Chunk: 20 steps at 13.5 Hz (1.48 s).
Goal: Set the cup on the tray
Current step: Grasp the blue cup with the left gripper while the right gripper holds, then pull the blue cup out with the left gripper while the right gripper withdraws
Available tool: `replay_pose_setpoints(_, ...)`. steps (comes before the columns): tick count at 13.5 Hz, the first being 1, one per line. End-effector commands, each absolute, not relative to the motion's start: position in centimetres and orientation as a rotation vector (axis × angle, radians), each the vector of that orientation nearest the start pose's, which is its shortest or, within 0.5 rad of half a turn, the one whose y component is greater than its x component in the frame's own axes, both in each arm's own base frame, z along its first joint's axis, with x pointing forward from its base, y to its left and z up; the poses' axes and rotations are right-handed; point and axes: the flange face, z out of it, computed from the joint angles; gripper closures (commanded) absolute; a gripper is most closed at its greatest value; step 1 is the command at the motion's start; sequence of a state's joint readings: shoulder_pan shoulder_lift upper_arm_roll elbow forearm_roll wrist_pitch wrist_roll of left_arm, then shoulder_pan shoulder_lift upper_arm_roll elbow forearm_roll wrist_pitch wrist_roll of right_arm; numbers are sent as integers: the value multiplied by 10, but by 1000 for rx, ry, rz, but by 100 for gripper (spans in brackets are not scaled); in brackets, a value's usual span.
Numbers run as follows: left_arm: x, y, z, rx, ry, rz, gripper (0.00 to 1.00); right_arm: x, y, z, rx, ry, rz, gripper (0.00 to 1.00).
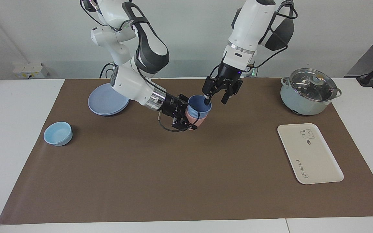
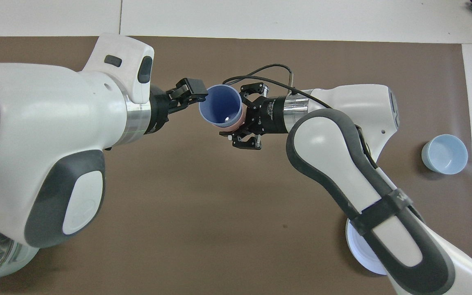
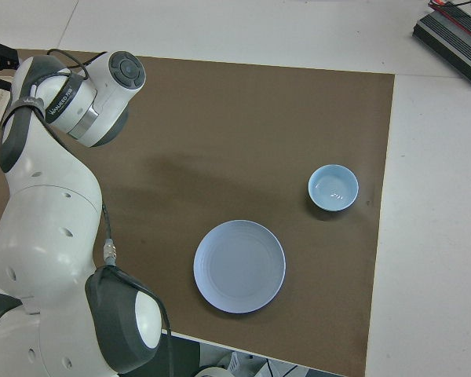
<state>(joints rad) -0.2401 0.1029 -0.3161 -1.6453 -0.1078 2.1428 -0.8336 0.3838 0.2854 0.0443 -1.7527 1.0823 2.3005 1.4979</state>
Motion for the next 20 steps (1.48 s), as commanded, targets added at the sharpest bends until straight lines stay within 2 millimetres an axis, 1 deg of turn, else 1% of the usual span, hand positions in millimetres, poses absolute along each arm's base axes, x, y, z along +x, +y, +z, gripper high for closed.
replay_pose_setpoints(1, 535, -356, 575, -3390, -567, -441, 37, 599, 290, 448, -1471, 1782, 753, 100)
replay_pose_setpoints(2, 536, -355, 575, -3385, -572, -437, 92, 600, 290, 448, -1471, 1782, 753, 100)
replay_pose_setpoints(3, 538, -354, 580, -3385, -577, -436, 100, 600, 290, 448, -1472, 1782, 752, 100)
replay_pose_setpoints(6, 546, -352, 593, -3365, -579, -369, 100, 600, 289, 448, -1476, 1784, 745, 100)
replay_pose_setpoints(10, 548, -347, 596, -3353, -611, -347, 100, 600, 289, 448, -1483, 1781, 740, 100)
replay_pose_setpoints(11, 550, -342, 602, -3349, -646, -356, 100, 602, 285, 448, -1477, 1785, 737, 100)
replay_pose_setpoints(12, 548, -341, 617, -3354, -650, -364, 100, 604, 281, 447, -1470, 1791, 736, 100)
replay_pose_setpoints(13, 546, -333, 630, -3341, -661, -340, 100, 607, 275, 448, -1458, 1799, 732, 100)
replay_pose_setpoints(15, 546, -318, 657, -3323, -683, -314, 100, 609, 270, 447, -1447, 1805, 729, 100)
replay_pose_setpoints(16, 549, -304, 660, -3306, -707, -294, 100, 612, 264, 447, -1436, 1812, 725, 100)
replay_pose_setpoints(17, 552, -286, 668, -3288, -742, -295, 100, 616, 255, 448, -1418, 1822, 718, 100)
replay_pose_setpoints(18, 554, -271, 672, -3272, -776, -296, 100, 620, 244, 446, -1400, 1835, 712, 100)
replay_pose_setpoints(19, 561, -254, 673, -3259, -817, -299, 100, 625, 228, 444, -1375, 1852, 703, 100)
replay_pose_setpoints(20, 571, -231, 673, -3247, -836, -320, 100, 629, 212, 441, -1354, 1870, 705, 100)
